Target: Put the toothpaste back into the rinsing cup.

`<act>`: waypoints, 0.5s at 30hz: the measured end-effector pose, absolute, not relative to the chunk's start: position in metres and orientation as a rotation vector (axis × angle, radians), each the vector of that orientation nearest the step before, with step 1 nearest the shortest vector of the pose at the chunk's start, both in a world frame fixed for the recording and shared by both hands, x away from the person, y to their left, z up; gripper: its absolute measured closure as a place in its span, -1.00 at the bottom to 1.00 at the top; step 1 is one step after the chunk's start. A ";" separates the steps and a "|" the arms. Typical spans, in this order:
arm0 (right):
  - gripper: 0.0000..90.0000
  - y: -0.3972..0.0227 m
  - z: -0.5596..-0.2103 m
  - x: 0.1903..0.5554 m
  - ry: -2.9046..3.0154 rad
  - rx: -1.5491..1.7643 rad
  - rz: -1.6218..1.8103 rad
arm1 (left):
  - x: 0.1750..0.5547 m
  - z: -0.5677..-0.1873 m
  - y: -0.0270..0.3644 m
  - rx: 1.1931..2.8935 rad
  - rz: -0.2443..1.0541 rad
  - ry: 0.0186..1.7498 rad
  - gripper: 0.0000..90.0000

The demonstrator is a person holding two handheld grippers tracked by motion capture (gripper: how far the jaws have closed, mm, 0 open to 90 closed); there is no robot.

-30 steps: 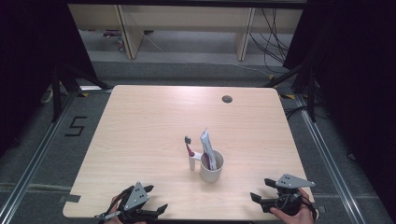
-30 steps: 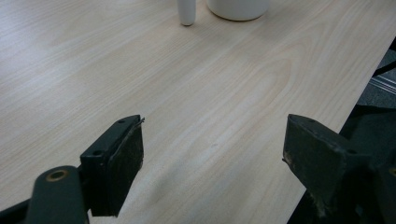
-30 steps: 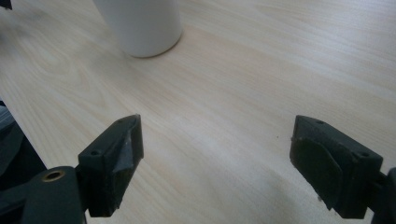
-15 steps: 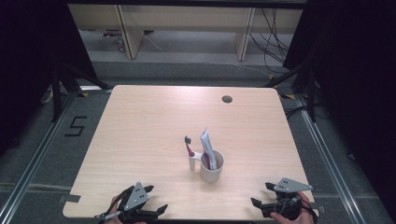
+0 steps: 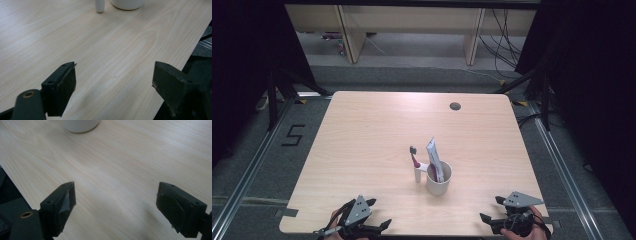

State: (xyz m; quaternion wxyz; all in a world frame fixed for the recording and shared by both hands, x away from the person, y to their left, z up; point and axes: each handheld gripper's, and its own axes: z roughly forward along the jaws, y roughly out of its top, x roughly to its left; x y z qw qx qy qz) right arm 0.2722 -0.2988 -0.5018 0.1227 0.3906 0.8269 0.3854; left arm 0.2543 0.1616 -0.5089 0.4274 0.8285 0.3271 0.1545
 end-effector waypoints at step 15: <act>-0.62 -0.297 -0.501 0.271 2.414 1.172 1.125 | 0.255 -0.509 0.162 2.072 0.391 0.823 -0.64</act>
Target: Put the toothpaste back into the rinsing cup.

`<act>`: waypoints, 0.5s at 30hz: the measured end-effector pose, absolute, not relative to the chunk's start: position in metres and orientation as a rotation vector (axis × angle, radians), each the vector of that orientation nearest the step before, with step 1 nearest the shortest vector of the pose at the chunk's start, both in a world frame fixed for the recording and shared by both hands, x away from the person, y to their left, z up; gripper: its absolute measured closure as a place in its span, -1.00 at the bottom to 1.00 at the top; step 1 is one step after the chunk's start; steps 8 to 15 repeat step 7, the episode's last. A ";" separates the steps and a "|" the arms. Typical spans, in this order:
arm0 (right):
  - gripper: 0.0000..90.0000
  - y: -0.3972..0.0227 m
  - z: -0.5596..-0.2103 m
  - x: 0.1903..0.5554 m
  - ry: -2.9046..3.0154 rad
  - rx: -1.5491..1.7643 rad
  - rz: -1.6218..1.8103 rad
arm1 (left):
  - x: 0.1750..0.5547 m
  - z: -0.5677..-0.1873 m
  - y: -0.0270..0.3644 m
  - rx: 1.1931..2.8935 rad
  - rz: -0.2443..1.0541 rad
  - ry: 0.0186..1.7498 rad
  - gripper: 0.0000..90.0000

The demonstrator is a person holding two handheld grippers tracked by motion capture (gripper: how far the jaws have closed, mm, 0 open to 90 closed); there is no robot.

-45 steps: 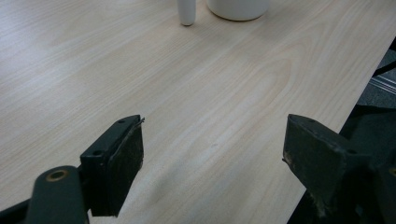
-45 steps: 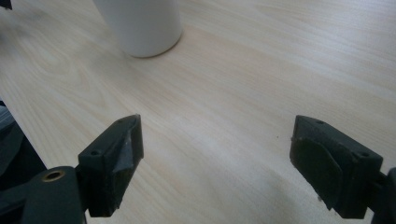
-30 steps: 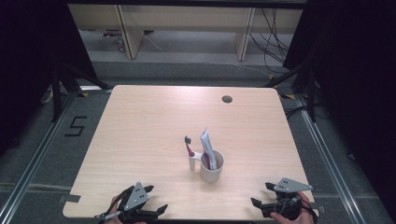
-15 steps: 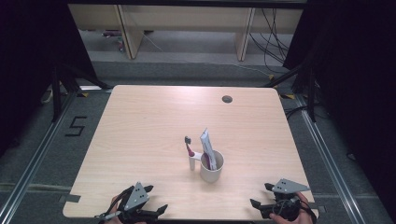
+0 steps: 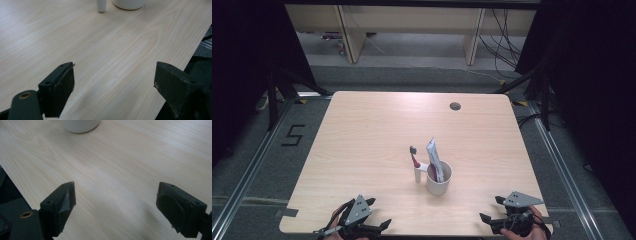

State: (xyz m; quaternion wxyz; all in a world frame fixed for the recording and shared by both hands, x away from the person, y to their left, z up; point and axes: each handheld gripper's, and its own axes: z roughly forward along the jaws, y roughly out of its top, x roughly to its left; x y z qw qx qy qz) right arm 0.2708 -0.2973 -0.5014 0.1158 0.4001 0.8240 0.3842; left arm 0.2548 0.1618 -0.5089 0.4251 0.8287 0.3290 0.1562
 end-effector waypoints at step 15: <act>-0.62 -0.297 -0.502 0.271 2.413 1.178 1.119 | 0.256 -0.508 0.162 2.075 0.394 0.826 -0.65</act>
